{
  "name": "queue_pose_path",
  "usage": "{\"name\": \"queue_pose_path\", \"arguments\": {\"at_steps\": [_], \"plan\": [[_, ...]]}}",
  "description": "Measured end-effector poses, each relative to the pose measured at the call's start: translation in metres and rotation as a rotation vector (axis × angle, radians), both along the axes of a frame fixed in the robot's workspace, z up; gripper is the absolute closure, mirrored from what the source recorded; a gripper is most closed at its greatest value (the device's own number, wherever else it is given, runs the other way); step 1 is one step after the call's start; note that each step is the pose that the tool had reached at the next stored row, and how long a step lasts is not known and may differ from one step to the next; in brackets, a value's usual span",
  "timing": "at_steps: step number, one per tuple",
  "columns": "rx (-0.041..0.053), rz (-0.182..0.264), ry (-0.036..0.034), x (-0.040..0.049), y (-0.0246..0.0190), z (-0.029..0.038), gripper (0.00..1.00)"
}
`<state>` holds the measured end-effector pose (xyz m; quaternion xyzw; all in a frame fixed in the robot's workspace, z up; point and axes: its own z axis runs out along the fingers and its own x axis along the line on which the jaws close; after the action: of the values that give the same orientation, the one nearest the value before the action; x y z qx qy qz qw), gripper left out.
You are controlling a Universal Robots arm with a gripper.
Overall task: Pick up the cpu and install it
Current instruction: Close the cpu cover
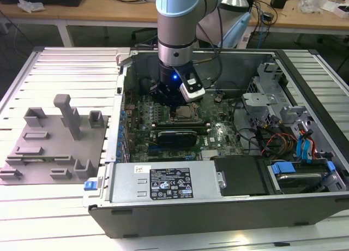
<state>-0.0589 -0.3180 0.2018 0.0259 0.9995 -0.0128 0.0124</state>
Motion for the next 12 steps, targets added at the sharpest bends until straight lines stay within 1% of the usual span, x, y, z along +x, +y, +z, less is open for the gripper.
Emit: {"name": "queue_pose_path", "arguments": {"at_steps": [10, 12], "plan": [[0.0001, 0.0, -0.0001, 0.0, 0.0, -0.0005, 0.89], [0.0007, 0.0, -0.0005, 0.0001, 0.0001, 0.0004, 0.89]]}}
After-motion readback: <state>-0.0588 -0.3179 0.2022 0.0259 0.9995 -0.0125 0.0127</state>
